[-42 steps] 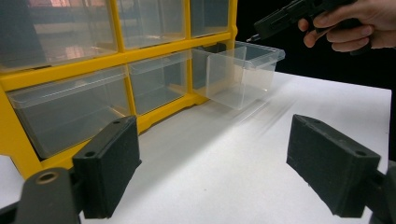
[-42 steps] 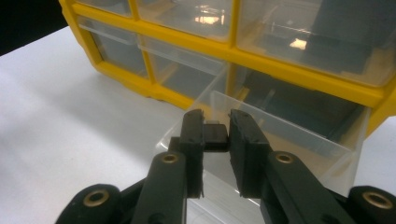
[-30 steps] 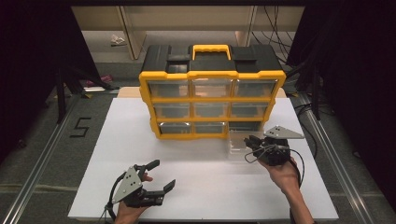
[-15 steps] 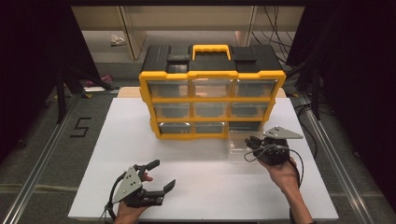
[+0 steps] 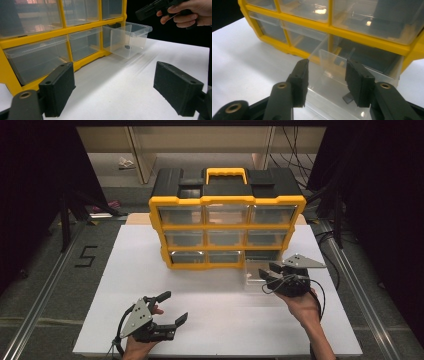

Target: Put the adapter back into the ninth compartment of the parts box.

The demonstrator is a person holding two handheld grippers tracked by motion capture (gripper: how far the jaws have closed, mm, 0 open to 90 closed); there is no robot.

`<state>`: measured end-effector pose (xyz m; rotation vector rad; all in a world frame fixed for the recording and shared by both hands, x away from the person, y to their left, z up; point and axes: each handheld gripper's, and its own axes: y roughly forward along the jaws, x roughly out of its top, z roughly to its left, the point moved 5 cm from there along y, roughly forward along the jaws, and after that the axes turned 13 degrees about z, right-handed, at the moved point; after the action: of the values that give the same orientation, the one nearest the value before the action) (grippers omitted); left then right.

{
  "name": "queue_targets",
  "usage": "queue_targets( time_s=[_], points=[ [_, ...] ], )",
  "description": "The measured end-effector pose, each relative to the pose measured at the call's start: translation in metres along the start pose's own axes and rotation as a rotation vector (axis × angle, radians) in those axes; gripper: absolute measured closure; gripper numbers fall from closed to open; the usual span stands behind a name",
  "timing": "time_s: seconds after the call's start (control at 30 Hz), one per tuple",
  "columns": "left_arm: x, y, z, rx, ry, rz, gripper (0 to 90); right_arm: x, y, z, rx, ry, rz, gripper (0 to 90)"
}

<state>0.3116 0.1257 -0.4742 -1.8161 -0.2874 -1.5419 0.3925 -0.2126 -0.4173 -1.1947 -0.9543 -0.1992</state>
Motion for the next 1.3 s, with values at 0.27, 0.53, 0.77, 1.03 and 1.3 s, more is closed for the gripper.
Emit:
queue_targets(
  time_s=[0.27, 0.53, 0.77, 1.03, 1.3],
  points=[
    [0.0, 0.0, 0.0, -0.001, -0.001, 0.0, 16.7, 0.002, -0.002, 0.008, 0.001, -0.019, -0.004, 44.9],
    [0.0, 0.0, 0.0, -0.001, -0.001, 0.0, 16.7, 0.007, -0.008, 0.019, 0.011, -0.041, -0.031, 38.7],
    [0.0, 0.0, 0.0, -0.001, -0.002, -0.001, 16.7, 0.008, -0.012, 0.028, 0.034, -0.052, -0.06, 35.8],
    [0.0, 0.0, 0.0, -0.002, 0.001, 0.0, 16.7, 0.008, -0.013, 0.038, 0.082, -0.057, -0.089, 34.4],
    [0.0, 0.0, 0.0, -0.005, -0.002, 0.001, 16.7, 0.007, -0.016, 0.047, 0.126, -0.052, -0.118, 33.9]
  ],
)
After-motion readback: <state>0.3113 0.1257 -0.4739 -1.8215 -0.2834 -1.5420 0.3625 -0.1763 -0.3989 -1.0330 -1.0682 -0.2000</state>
